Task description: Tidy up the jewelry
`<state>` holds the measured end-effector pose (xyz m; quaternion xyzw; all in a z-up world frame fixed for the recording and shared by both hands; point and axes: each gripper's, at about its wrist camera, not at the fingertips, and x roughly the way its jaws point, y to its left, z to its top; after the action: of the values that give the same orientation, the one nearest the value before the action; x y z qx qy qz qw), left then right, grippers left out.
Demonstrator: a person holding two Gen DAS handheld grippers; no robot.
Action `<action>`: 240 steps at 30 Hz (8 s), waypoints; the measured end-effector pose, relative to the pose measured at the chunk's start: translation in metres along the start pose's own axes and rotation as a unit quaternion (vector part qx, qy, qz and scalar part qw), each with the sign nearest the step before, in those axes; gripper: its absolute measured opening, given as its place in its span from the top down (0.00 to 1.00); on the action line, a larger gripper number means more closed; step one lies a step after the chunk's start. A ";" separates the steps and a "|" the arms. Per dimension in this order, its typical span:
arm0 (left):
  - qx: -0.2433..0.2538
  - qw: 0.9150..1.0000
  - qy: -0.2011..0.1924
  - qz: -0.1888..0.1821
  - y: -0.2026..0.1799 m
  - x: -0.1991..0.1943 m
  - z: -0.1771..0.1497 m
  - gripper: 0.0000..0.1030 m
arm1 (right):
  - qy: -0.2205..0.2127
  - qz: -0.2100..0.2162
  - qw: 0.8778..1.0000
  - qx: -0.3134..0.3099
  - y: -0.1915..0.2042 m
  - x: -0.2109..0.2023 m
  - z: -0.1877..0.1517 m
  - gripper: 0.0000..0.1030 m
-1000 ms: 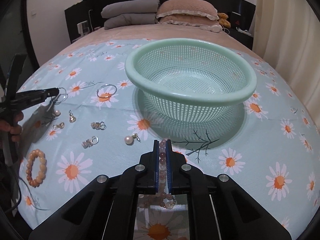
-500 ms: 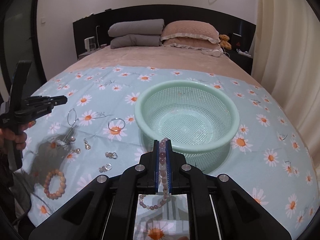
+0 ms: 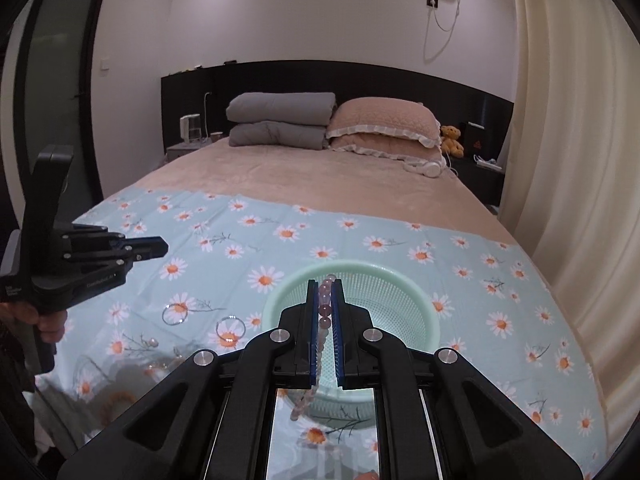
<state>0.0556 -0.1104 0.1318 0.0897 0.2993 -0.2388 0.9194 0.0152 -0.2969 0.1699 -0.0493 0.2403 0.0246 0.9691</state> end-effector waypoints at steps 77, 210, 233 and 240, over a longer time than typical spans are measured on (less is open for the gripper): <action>0.036 0.996 0.020 -0.085 -0.020 0.034 0.020 0.98 | 0.007 -0.003 0.999 0.044 -0.031 0.049 0.000 0.94; 0.103 0.989 0.054 -0.090 -0.065 0.057 0.022 0.57 | 0.043 0.014 0.998 0.047 -0.021 0.043 -0.060 0.89; 0.088 0.991 0.061 -0.075 -0.043 0.063 0.010 0.29 | 0.063 -0.007 0.995 0.077 -0.052 0.063 -0.073 0.71; 0.052 0.994 0.096 -0.017 0.015 0.041 -0.038 0.29 | 0.071 0.035 0.996 0.053 -0.013 0.049 -0.089 0.70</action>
<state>0.0727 -0.1018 0.0772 0.1546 0.3749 -0.2597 0.8764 0.0176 -0.3183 0.0697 0.0085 0.3107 0.0421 0.9495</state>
